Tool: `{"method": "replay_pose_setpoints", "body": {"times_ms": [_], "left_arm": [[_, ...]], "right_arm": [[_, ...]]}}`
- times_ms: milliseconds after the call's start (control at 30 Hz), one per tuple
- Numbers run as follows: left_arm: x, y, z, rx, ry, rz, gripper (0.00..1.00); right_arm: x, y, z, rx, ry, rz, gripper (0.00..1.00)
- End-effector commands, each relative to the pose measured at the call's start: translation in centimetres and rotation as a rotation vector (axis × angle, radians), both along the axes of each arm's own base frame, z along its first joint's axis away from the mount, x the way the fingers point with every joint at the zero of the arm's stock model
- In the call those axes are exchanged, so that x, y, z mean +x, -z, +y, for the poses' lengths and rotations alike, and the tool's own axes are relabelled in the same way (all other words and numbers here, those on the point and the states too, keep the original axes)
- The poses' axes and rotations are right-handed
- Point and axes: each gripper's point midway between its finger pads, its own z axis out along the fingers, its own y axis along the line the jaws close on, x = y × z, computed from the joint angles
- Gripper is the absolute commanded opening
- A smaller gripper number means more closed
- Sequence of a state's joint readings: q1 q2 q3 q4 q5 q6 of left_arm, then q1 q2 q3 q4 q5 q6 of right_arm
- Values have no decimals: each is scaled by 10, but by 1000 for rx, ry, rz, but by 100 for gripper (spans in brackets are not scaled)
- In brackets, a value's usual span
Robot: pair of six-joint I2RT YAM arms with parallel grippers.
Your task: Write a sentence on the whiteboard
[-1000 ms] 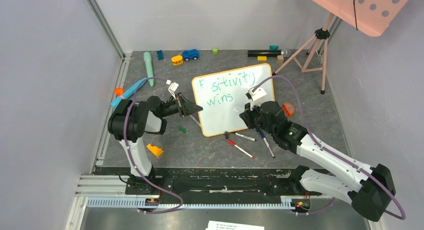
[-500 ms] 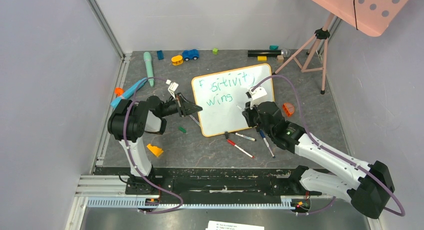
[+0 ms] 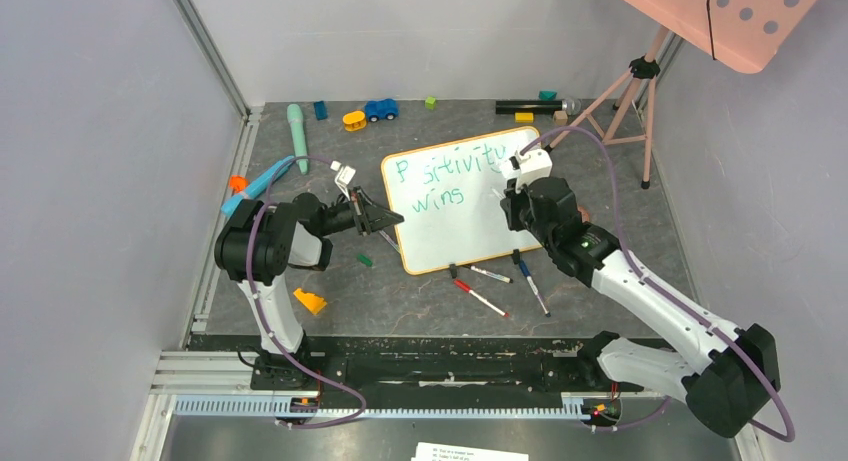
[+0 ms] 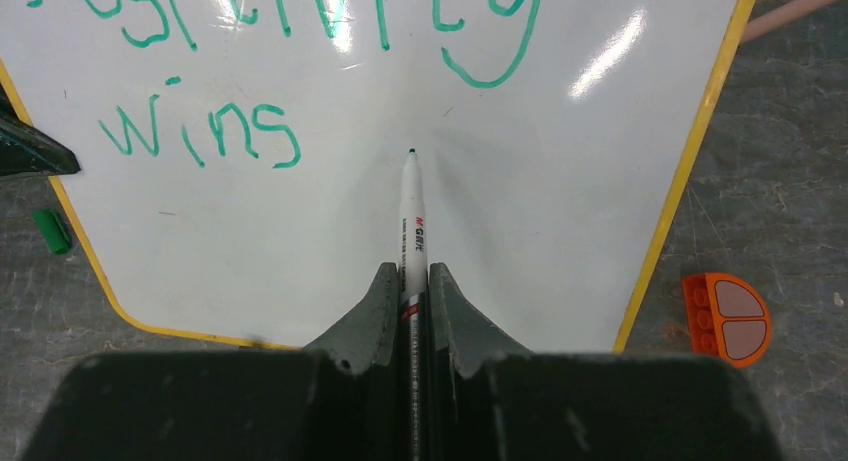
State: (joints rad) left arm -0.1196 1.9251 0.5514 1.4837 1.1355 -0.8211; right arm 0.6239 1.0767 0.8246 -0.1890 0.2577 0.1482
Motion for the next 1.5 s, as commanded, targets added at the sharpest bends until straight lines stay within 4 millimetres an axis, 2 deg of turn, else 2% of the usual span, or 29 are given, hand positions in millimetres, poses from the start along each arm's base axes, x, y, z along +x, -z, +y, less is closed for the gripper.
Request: {"method": "replay_pose_setpoints", "body": {"times_ms": [0,233,533,1100,1467], "left_arm": [[-7,-9,1,17,27,-146,2],[-8,-9,2,18,23,-148,2],[-9,-10,2,19,24,-153,2],[-10,-10,-1,19,40,-159,2],[-10,-11,-1,20,42,-165,2]], "right_arm": [[7,-26,14,48,-68,-36,0],[7,-19,20,45,-107,-9,0],[7,-9,18,33,-103,16,0],[17,0,14,9,-72,38,0],[22,-2,19,15,-84,24,0]]}}
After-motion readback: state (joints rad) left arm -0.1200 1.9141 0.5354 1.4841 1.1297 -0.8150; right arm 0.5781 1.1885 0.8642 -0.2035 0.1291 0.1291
